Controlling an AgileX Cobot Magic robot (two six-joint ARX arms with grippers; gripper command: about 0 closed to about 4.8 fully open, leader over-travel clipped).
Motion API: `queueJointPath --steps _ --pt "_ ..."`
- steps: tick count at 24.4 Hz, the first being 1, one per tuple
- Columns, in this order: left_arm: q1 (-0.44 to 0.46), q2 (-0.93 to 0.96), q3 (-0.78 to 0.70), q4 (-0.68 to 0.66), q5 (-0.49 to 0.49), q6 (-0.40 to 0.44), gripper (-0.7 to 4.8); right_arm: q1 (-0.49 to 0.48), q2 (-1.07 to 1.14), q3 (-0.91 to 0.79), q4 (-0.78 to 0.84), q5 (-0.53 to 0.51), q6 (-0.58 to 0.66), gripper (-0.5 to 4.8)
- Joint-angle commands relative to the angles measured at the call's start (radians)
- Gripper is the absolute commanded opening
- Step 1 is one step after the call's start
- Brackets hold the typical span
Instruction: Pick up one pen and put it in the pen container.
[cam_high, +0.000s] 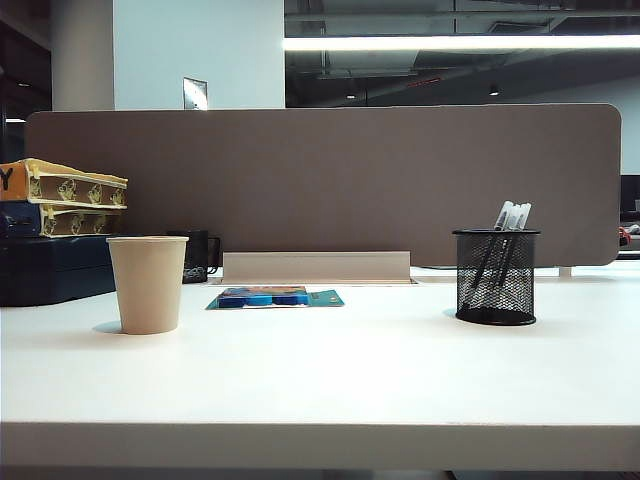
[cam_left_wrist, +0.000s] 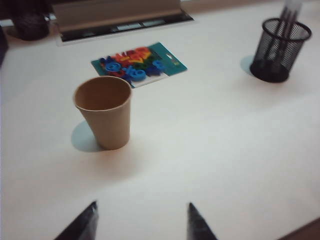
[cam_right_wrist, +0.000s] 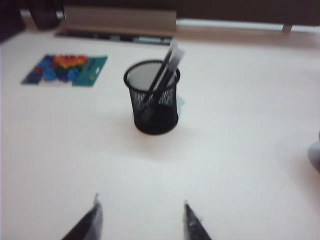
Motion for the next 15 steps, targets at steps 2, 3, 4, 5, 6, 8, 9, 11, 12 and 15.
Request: queueJointPath --steps 2,3,4,5,6,8,9,11,12,15 --pt "0.000 0.002 -0.063 0.086 -0.068 -0.074 2.20 0.002 -0.001 -0.016 0.060 -0.020 0.035 2.03" --pt "0.000 0.002 -0.075 0.091 -0.068 -0.077 2.20 0.002 -0.001 -0.020 0.064 -0.018 0.037 2.03" --pt "0.000 0.001 -0.084 0.092 -0.072 -0.079 2.20 0.002 -0.001 -0.025 0.068 -0.018 0.038 2.03" --pt "0.000 0.001 -0.090 0.094 -0.080 -0.084 2.20 0.002 -0.001 -0.029 0.072 -0.018 0.038 2.03" --pt "0.000 0.001 -0.094 0.094 -0.087 -0.095 2.20 0.002 -0.001 -0.034 0.082 -0.018 0.038 2.03" --pt "0.000 0.001 -0.094 0.117 -0.104 -0.096 2.20 0.002 -0.001 -0.048 0.119 -0.021 0.041 2.03" --pt "0.000 0.001 -0.094 0.128 -0.104 -0.097 2.20 0.002 -0.001 -0.054 0.133 -0.021 0.047 2.03" --pt "0.000 0.001 -0.095 0.147 -0.105 -0.096 2.20 0.002 0.000 -0.082 0.176 -0.020 0.077 2.03" --pt "0.000 0.002 -0.097 0.148 -0.105 -0.096 2.20 0.002 0.000 -0.090 0.187 -0.020 0.079 2.03" --pt "0.000 0.001 -0.112 0.165 -0.127 -0.093 2.20 0.002 0.000 -0.116 0.235 -0.019 0.126 2.03"
